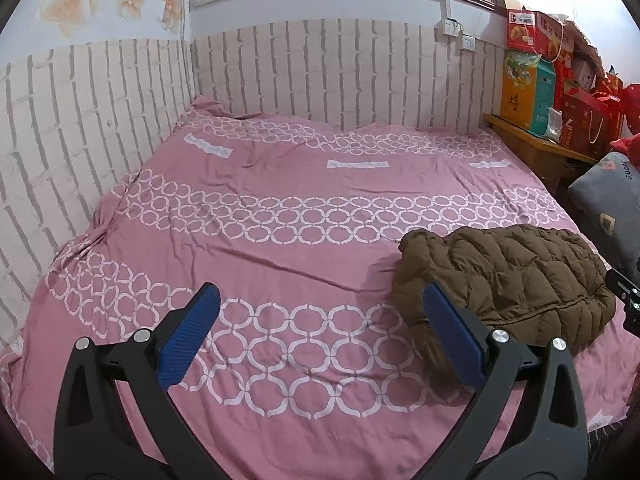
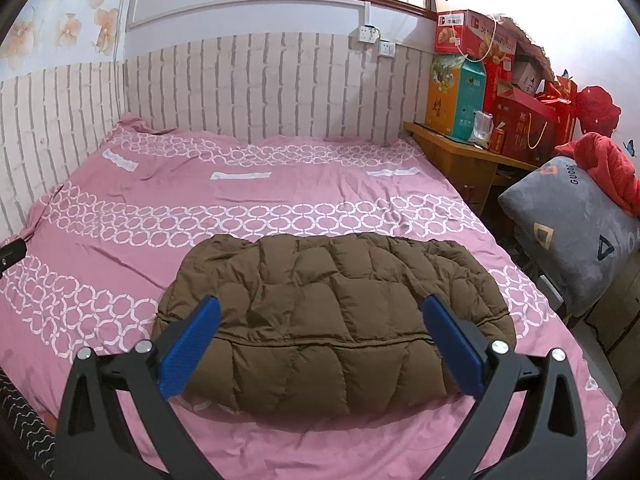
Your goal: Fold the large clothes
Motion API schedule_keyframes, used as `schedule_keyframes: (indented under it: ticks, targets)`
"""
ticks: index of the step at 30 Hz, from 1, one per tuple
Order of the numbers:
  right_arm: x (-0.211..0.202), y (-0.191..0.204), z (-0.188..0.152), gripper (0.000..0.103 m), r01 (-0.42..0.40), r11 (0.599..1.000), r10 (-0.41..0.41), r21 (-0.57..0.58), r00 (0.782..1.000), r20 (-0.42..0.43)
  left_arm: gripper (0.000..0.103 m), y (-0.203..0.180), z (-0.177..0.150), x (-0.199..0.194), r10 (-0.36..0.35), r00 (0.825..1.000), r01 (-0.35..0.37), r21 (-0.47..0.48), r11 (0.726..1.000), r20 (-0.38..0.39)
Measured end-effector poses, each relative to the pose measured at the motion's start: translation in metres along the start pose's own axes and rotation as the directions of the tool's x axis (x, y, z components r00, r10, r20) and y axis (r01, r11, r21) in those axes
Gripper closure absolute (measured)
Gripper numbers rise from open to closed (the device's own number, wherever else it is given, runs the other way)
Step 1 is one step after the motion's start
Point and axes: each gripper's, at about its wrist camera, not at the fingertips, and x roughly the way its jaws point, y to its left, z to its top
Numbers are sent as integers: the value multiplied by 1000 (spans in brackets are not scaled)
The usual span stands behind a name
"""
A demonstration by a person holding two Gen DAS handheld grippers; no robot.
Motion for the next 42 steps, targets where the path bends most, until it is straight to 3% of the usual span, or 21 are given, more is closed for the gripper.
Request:
schedule_keyframes:
  ticks: [10, 42]
  targets:
    - [-4, 2, 1, 2, 9, 1000, -9, -4, 1000, 23, 3, -1, -1, -6, 41, 998, -42, 14, 999, 38]
    - [-6, 0, 2, 2, 24, 999, -23, -25, 999, 30, 3, -2, -3, -6, 51, 999, -51, 1, 999, 14]
